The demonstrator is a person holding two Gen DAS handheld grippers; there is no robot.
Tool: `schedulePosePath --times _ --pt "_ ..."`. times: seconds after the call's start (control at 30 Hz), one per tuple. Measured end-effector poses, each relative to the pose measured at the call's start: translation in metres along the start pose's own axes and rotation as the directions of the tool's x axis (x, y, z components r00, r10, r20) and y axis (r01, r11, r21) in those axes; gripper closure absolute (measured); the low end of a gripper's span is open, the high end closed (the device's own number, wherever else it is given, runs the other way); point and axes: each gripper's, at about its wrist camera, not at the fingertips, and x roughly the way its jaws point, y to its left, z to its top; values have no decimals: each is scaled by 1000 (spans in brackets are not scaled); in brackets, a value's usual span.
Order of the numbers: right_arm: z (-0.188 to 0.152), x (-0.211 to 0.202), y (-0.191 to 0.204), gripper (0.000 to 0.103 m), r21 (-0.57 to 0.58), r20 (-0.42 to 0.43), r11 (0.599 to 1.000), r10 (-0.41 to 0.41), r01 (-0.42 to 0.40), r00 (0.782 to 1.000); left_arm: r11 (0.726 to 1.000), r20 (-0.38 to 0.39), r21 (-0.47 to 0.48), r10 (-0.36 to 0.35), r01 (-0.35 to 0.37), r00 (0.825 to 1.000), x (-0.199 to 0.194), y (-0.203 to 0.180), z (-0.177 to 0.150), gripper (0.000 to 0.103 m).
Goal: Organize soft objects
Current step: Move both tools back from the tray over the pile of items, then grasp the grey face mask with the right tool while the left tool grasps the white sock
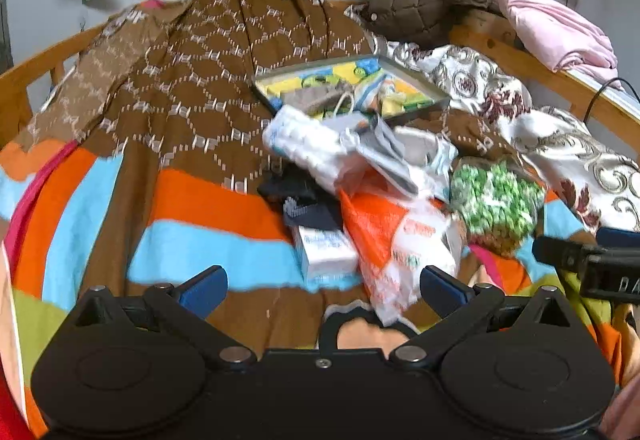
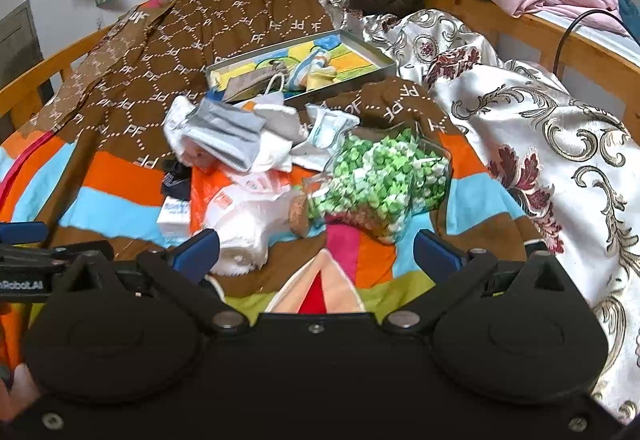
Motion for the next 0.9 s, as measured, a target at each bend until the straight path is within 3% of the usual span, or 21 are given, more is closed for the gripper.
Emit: schedulePosePath --times 0.17,0.37,0.53,0.67,0.9 --pt "7 21 -3 1 -7 22 999 35 -35 999 1000 65 5 -2 1 998 9 10 22 1" --pt "13 36 18 1 -143 86 987 82 -69 993 1000 83 -22 3 -1 997 33 28 42 1" --pt "20 53 35 1 -246 124 966 116 -83 985 990 80 -128 -44 54 996 59 52 60 1" --pt "30 66 48 1 -310 170 946 152 -94 974 982 89 -182 -40 56 995 79 63 74 1" --pt "44 101 75 2 -359 217 926 207 -120 954 956 98 -271 -92 115 991 113 74 93 3"
